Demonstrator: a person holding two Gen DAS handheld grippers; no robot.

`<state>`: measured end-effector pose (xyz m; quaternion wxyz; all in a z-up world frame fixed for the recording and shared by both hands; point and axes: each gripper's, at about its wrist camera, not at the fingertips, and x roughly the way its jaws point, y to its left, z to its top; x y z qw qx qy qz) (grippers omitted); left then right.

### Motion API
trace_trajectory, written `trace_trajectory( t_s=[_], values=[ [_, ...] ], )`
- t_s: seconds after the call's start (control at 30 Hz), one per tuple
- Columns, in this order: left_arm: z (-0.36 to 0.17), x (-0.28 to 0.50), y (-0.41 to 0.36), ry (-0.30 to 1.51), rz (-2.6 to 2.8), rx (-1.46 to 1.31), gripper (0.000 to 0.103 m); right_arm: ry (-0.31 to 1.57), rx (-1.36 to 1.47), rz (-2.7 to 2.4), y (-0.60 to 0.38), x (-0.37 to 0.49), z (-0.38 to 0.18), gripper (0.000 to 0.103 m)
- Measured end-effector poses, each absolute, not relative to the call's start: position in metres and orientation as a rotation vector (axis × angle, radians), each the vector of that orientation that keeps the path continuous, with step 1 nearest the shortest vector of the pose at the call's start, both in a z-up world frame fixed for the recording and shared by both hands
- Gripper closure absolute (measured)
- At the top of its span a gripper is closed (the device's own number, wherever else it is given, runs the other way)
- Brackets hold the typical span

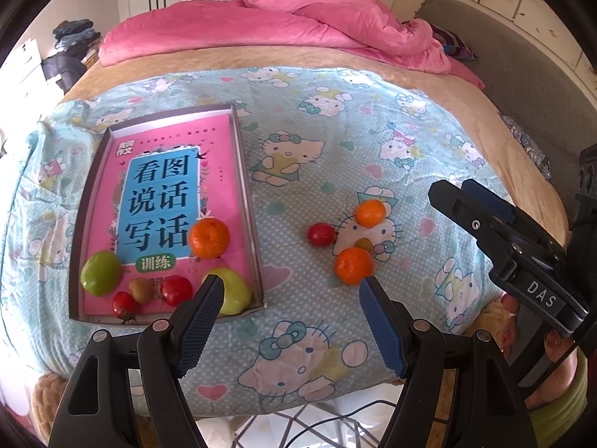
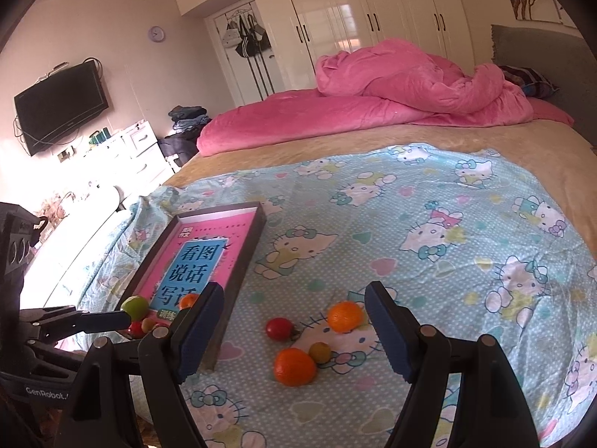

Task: Organize fruits
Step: 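Move both open tools over the remaining oranges and red tomato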

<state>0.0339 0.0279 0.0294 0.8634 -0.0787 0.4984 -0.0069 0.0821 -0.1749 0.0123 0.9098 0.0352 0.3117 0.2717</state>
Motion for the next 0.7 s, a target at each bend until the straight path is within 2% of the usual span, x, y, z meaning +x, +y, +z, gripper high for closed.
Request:
trace_trajectory(
  t_s=[0.33,0.7],
  values=[
    [0.015,0.045,0.009,1.065,-0.062,-0.141,0.027,0.704,0.093,0.526,-0.189,0.097,-0.006,0.026],
    [-0.013,0.064,-0.015,1.093,-0.146,-0.110,0.027,0.852,0.069,0.482,-0.194,0.117,-0.049,0.026]
  ],
)
